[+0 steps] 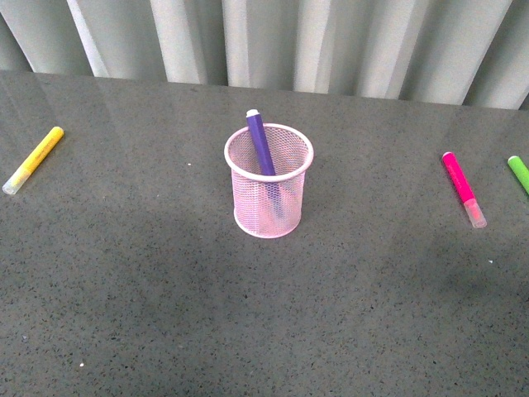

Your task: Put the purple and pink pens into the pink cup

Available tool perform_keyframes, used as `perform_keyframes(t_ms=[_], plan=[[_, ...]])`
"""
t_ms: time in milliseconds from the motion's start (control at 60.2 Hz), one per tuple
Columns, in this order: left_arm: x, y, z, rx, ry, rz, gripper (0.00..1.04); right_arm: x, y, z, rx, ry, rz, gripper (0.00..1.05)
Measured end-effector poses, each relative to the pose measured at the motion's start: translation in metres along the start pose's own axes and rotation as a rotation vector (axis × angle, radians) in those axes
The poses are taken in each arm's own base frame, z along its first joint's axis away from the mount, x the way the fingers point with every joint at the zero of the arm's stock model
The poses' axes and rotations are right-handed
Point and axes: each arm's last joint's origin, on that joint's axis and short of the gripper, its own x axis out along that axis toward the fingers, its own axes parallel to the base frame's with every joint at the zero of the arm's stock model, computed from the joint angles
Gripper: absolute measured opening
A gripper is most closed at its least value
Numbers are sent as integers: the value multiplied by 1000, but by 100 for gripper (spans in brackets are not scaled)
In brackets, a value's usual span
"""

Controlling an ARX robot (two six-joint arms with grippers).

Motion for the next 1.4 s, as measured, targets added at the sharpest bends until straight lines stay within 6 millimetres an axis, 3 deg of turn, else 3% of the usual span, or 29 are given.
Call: perform_keyframes(t_ms=[83, 166, 316, 465, 565, 714, 1047, 1395], plan=[[0, 0, 0, 0, 0, 0, 88, 12, -8, 2, -23, 208, -117, 98], [0, 0, 0, 1, 0, 0, 100, 30, -18, 10, -28, 287, -138, 98], [0, 0, 0, 2, -1, 1, 98, 76, -28, 25, -63, 468, -97, 98], [0, 0, 0, 3, -1, 0, 98, 128, -28, 24, -54, 640, -23, 98], [0, 0, 0, 3, -1, 0, 98, 174, -19, 26, 3, 684, 67, 98], [0, 0, 0, 3, -1, 0, 98, 222, -2, 20, -34, 712, 63, 98], [0, 0, 0, 3, -1, 0, 98, 286, 16, -23, -69, 814, 58, 98], [0, 0, 0, 3, -1, 0, 98, 327, 29, -56, -40, 863, 66, 98]])
